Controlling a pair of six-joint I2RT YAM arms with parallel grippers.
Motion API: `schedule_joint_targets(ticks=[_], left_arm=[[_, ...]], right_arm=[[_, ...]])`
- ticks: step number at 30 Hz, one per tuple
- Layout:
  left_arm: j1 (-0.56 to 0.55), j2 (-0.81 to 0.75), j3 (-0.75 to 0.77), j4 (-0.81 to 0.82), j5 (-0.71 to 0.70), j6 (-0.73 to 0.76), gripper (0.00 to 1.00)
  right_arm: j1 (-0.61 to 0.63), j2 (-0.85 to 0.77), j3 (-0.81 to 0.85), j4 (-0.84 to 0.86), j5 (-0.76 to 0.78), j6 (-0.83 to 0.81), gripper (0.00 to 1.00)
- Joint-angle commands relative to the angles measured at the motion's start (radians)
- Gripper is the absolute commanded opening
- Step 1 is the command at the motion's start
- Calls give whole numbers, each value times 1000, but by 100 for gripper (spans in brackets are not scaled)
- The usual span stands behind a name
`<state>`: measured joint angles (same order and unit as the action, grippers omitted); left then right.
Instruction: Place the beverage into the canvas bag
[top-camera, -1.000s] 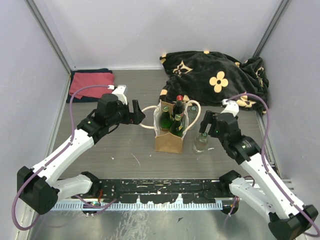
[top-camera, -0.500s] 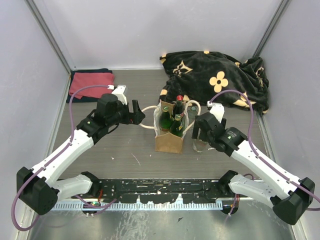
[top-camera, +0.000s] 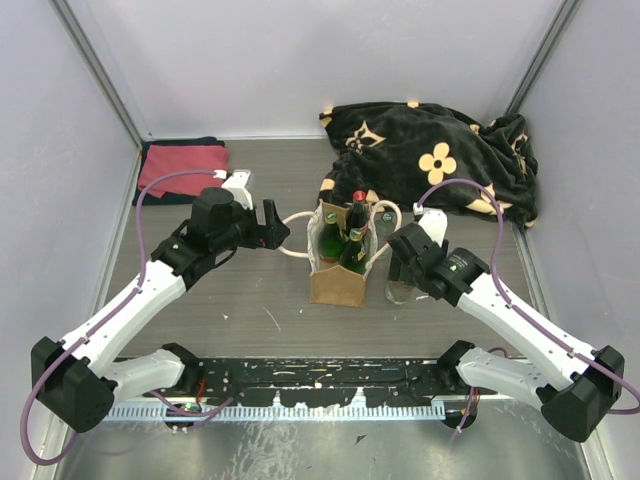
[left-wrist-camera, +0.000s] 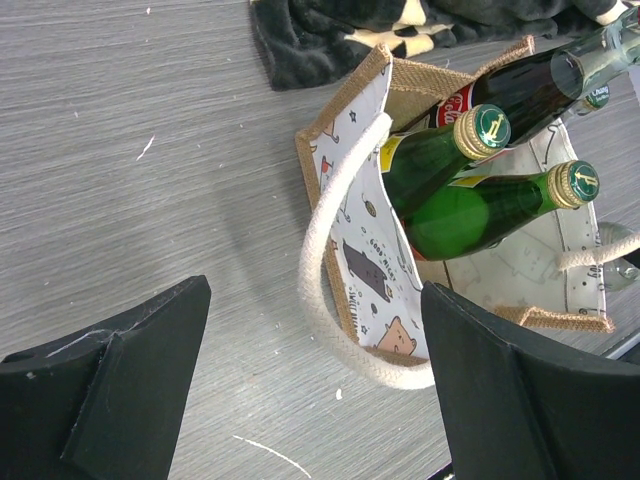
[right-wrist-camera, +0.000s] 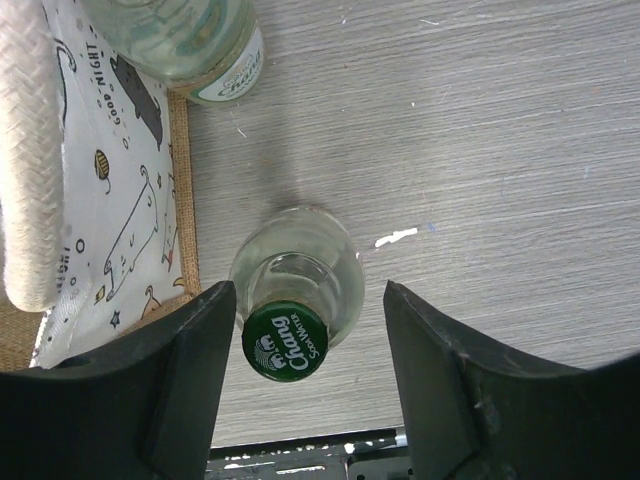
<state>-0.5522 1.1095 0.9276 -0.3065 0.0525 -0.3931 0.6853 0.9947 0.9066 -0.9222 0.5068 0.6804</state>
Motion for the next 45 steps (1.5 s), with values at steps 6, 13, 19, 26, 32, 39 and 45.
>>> schedule_joint_targets(ticks=[6,13,19,26,32,39,45], left_arm=[[1,-25,-18,-6,11,10,94],[1,-29,-20,-3,10,10,93],[1,-31,-24,-2,12,6,93],[1,-28,-21,1,13,3,93],[1,-28,-19,-1,12,3,94],[1,-27,-12,-2,13,3,94],[1,-32,-5,-6,13,3,94]], right_arm=[[6,9,38,17,12,20,57],[5,16,51,2,6,22,17],[5,10,97,-39,10,28,1],[5,20,230,-111,42,18,1],[5,60,378,-171,95,-20,1],[4,171,632,-230,154,-105,1],[4,266,838,-280,179,-173,1]])
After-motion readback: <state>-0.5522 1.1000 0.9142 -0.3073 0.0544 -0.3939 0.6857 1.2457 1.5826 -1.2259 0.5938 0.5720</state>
